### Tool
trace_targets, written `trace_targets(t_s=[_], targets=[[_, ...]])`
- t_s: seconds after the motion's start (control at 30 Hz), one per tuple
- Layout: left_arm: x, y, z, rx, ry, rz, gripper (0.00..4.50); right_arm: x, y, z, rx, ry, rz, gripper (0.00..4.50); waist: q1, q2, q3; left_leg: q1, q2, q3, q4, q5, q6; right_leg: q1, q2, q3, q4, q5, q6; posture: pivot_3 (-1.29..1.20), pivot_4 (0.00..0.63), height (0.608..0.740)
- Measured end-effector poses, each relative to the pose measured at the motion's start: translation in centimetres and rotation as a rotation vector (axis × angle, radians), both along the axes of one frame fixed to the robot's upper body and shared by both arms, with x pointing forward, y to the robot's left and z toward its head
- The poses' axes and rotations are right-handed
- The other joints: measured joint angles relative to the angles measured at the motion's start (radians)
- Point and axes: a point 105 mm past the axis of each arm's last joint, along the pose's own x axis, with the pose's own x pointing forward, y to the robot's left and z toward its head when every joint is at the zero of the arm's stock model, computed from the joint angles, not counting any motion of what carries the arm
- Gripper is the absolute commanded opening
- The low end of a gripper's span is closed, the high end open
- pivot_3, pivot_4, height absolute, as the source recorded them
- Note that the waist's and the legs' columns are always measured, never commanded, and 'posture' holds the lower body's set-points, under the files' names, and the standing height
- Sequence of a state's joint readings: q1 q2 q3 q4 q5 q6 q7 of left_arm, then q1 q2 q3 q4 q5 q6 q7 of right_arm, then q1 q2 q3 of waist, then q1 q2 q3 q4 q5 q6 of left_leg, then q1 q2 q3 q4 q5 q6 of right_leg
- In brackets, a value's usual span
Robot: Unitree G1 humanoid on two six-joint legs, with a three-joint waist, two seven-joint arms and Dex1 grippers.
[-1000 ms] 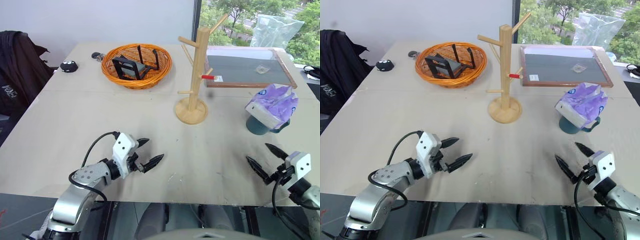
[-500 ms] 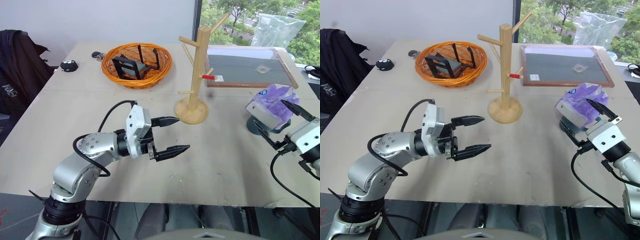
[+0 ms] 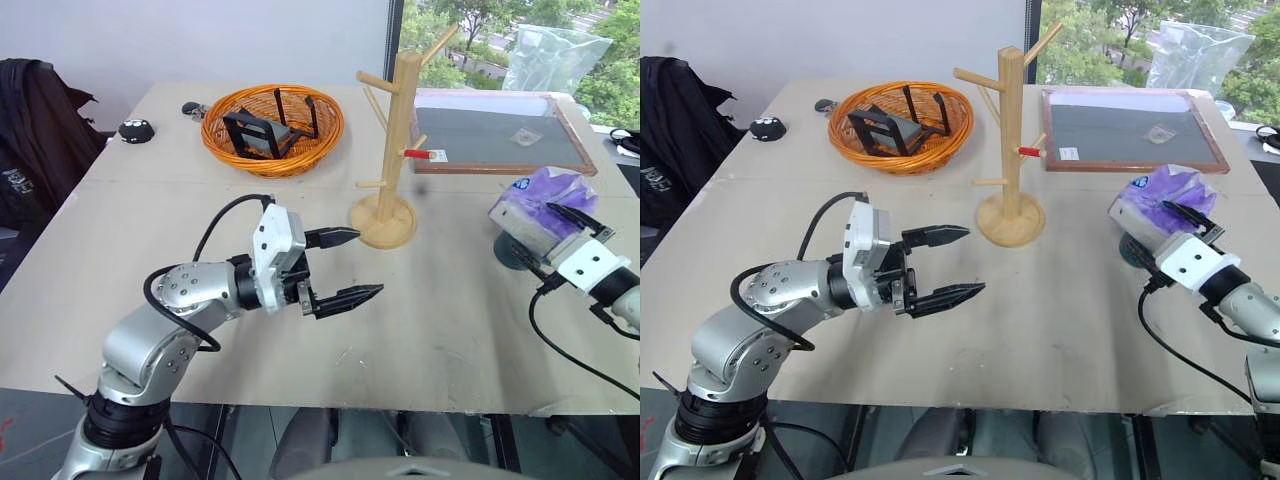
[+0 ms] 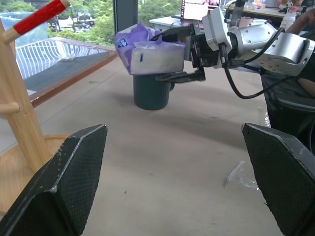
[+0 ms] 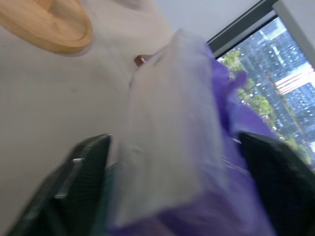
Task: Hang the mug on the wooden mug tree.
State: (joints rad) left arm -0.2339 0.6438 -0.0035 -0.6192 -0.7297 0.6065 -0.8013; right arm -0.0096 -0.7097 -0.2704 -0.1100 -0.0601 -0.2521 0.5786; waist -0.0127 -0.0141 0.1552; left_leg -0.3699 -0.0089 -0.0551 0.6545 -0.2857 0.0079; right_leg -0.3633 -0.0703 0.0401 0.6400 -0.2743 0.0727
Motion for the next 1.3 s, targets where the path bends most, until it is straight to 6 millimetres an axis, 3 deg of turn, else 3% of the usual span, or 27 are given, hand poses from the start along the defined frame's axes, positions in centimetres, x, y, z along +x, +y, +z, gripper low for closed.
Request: trace_targets(t_s=[0.17,0.4,0.53,0.57,0.6,0.77,0.87,0.93,0.97,1.07,1.2,1.23,1.3], targets=[[0.1,0.1,0.0,-0.007,0.006,0.011,4.50,-0.1,0.1,0.1,0.000,-0.010,0.010,0.09,0.000,0.000,0.000,0.000,0.000,0.000,0.000,0.000,-0.001,0.000,0.000,0.000,0.000,0.000,0.000,0.00,0.150,0.737],[0.1,-0.3,0.6,-0.036,-0.005,-0.004,4.50,-0.2,-0.1,1.5,-0.017,-0.104,-0.005,0.04,0.002,0.000,0.000,0.000,0.000,0.000,0.000,0.001,-0.001,0.000,0.000,0.000,0.000,0.000,0.000,0.00,0.150,0.737],[-0.1,-1.2,2.0,-0.053,-0.053,-0.069,4.50,-1.3,-3.6,4.8,-0.064,-0.229,-0.140,0.04,0.007,0.000,0.001,-0.001,-0.001,-0.001,0.001,0.001,-0.002,0.000,0.000,-0.001,0.000,0.000,0.000,0.00,0.150,0.737],[-0.1,-1.2,2.0,-0.053,-0.053,-0.070,4.50,-1.3,-3.7,4.8,-0.064,-0.230,-0.142,0.04,0.008,0.000,0.001,-0.001,-0.001,-0.001,0.001,0.001,-0.002,0.000,0.000,-0.001,0.000,0.000,0.000,0.00,0.150,0.737],[-0.4,-1.6,1.8,-0.045,-0.045,-0.107,4.50,-2.2,-5.0,4.9,-0.072,-0.228,-0.199,0.04,0.006,0.000,0.001,-0.001,-0.001,-0.001,0.000,0.001,-0.002,0.000,0.000,-0.001,0.000,0.000,0.000,0.00,0.150,0.737],[-1.4,-1.9,0.5,0.046,-0.012,-0.224,4.50,-6.7,-9.7,1.0,-0.027,-0.059,-0.444,0.04,0.007,0.001,0.000,-0.009,-0.001,-0.001,0.000,0.001,-0.002,-0.008,0.000,-0.001,-0.001,0.000,0.000,0.00,0.150,0.737],[-1.3,-1.7,-0.1,0.071,0.006,-0.247,4.50,-8.9,-10.4,-1.9,0.012,0.057,-0.522,0.04,-0.005,0.001,0.000,-0.007,-0.001,0.002,0.000,-0.001,0.002,-0.007,0.000,0.002,0.001,0.000,0.000,0.00,0.150,0.737],[-1.3,-1.8,-0.3,0.081,0.007,-0.260,4.50,-9.5,-10.3,-2.6,0.023,0.087,-0.535,0.04,-0.007,0.001,0.000,-0.007,-0.001,0.002,0.000,-0.001,0.002,-0.008,0.000,0.002,0.002,0.000,0.000,0.00,0.150,0.737],[-1.2,-1.8,-0.5,0.095,0.005,-0.270,4.50,-10.0,-9.8,-3.5,0.050,0.111,-0.541,0.86,-0.004,0.000,0.000,-0.007,-0.001,0.001,0.000,-0.001,0.002,-0.007,0.001,0.001,0.002,0.000,0.000,0.00,0.150,0.737],[-0.9,-1.7,-1.0,0.114,0.007,-0.281,4.50,-10.4,-8.5,-5.7,0.110,0.181,-0.529,2.16,-0.003,0.001,0.000,-0.007,0.000,0.000,0.001,-0.001,0.002,-0.007,0.001,0.001,0.002,0.000,0.000,0.00,0.150,0.737],[-0.7,-1.7,-1.1,0.134,-0.003,-0.306,4.50,-10.4,-8.2,-5.5,0.163,0.189,-0.516,4.19,-0.001,0.001,0.000,-0.007,-0.001,0.000,0.001,-0.001,0.002,-0.008,0.001,0.001,0.002,0.000,0.000,0.00,0.150,0.737],[-0.7,-1.7,-1.1,0.135,-0.005,-0.308,4.50,-10.5,-8.1,-5.4,0.169,0.191,-0.507,4.44,-0.001,0.001,0.000,-0.007,-0.001,0.000,0.001,-0.001,0.002,-0.008,0.001,0.001,0.002,0.000,0.000,0.00,0.150,0.737],[-0.6,-1.6,-1.1,0.138,-0.008,-0.313,4.50,-10.8,-7.7,-5.5,0.210,0.223,-0.495,4.44,0.002,0.001,0.000,-0.008,-0.001,-0.002,0.001,-0.001,0.002,-0.008,0.001,-0.001,0.002,0.000,0.000,0.00,0.150,0.737]])
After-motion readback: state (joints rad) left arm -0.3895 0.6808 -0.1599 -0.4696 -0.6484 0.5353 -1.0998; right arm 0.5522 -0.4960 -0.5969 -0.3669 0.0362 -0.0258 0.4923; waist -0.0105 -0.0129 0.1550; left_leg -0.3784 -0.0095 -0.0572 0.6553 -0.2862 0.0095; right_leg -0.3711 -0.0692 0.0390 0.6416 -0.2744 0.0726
